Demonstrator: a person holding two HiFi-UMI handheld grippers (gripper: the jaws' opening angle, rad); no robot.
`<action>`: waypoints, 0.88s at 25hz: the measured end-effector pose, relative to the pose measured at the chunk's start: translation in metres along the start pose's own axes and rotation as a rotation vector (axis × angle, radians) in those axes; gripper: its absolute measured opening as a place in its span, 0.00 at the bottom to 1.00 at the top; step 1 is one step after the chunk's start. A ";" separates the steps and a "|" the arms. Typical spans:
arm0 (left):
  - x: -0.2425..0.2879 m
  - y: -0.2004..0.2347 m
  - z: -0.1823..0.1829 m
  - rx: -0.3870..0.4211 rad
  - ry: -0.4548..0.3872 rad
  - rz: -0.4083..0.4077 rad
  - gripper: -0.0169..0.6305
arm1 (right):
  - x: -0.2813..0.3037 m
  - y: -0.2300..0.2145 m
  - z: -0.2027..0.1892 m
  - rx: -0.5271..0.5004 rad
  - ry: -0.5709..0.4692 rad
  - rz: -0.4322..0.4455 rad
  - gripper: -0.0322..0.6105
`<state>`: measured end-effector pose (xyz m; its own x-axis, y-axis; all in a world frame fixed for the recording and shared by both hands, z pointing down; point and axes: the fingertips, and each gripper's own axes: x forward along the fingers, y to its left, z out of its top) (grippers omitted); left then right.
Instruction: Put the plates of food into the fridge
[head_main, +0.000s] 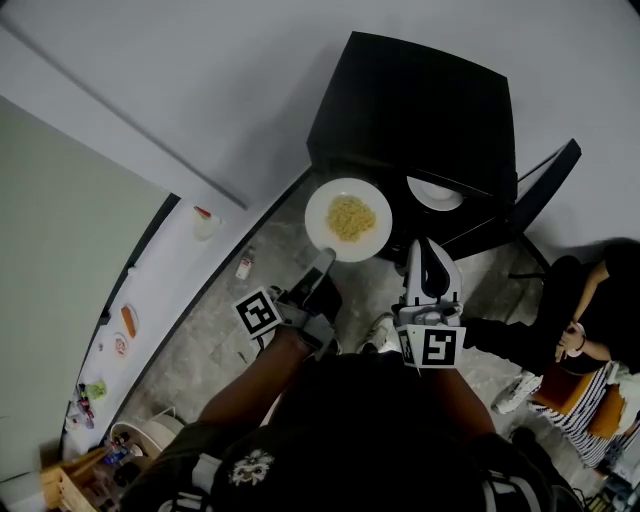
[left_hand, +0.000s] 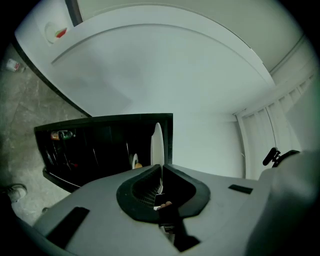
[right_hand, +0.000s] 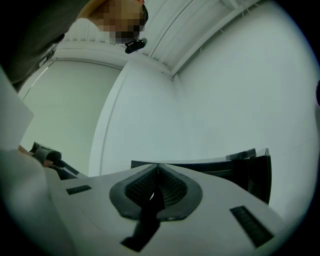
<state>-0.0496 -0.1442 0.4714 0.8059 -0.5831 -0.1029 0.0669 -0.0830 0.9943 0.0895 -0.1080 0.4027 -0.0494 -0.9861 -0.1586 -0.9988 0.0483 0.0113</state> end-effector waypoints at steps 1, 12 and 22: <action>0.000 0.005 0.000 -0.001 0.002 0.005 0.08 | -0.001 0.001 0.000 0.001 0.003 -0.001 0.09; 0.032 0.057 0.004 -0.017 -0.011 0.029 0.08 | -0.014 -0.008 -0.010 -0.027 0.043 -0.006 0.09; 0.079 0.085 0.024 -0.011 -0.038 0.061 0.08 | -0.029 -0.017 -0.028 0.007 0.109 -0.034 0.09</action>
<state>0.0054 -0.2170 0.5470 0.7860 -0.6167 -0.0433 0.0252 -0.0382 0.9990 0.1078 -0.0852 0.4348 -0.0151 -0.9986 -0.0501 -0.9999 0.0151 0.0006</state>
